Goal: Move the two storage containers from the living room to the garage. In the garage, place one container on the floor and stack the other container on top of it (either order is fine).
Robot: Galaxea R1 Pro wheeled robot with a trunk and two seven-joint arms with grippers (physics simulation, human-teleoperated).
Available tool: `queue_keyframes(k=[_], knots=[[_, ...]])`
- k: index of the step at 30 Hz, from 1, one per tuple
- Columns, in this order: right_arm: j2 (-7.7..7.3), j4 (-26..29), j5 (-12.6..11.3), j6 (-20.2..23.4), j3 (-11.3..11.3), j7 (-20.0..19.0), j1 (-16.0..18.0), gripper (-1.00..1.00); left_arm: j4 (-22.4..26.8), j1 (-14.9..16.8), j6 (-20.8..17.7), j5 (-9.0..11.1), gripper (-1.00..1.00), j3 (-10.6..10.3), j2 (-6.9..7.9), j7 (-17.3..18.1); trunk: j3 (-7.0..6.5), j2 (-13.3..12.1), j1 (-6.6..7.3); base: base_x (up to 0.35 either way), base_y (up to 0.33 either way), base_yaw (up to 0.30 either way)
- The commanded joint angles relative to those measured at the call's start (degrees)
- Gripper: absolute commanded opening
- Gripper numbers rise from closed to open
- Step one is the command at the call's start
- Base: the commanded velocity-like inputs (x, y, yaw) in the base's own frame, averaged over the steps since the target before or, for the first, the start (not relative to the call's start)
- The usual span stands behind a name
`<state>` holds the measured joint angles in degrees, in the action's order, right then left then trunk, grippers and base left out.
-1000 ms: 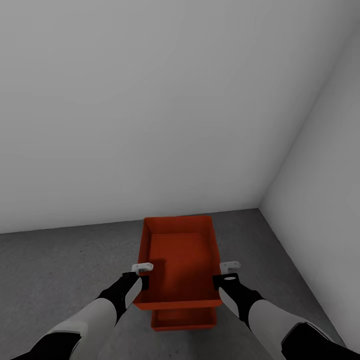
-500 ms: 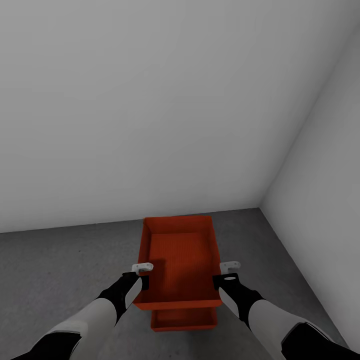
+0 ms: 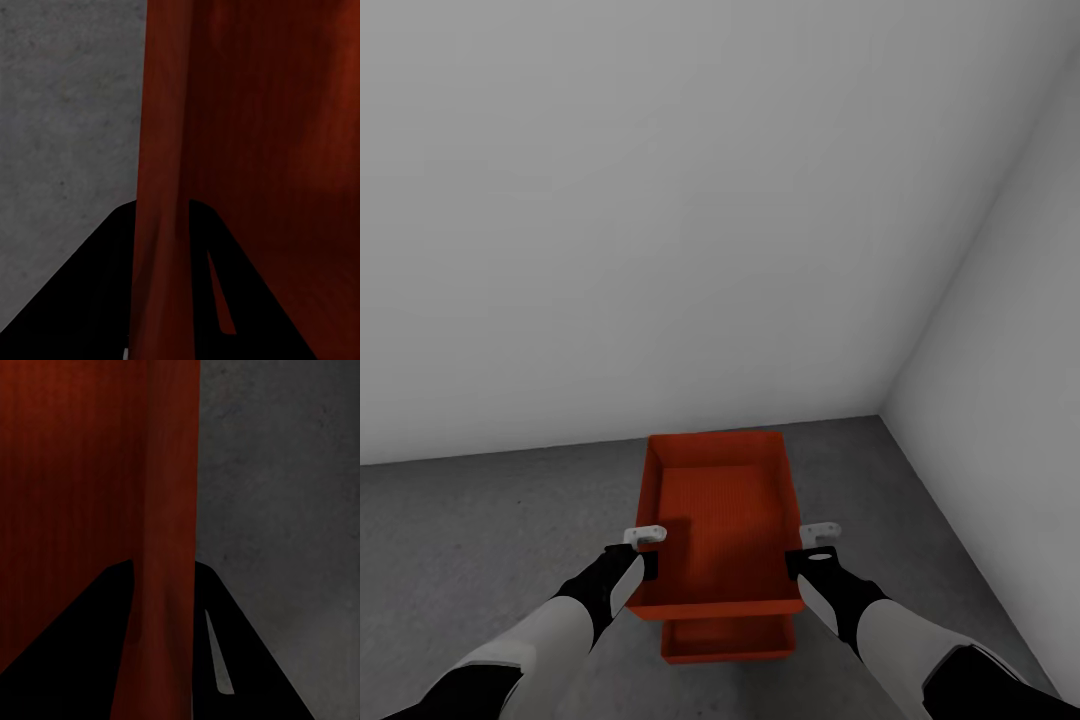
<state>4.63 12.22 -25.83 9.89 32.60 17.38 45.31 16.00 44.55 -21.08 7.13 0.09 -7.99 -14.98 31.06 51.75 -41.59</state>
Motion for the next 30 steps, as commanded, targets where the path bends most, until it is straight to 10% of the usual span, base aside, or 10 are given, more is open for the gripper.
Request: queue_keyframes(k=[1, 30], knots=[[-0.1, -0.4, -0.8, 0.4, 0.5, 0.5, 0.0, -1.0, 0.3, 0.0, 1.8, -1.8, -1.0, -1.0, 0.5, -1.7, 0.05, 0.0, 0.0, 0.0, 0.0, 0.0], [-0.06, -0.4, -0.8, 0.4, 0.4, 0.5, 0.0, -1.0, 0.3, 0.0, 1.8, -1.8, -1.0, -0.9, 0.52, -1.7, 0.65, 0.0, 0.0, -0.06, 0.0, 0.0]])
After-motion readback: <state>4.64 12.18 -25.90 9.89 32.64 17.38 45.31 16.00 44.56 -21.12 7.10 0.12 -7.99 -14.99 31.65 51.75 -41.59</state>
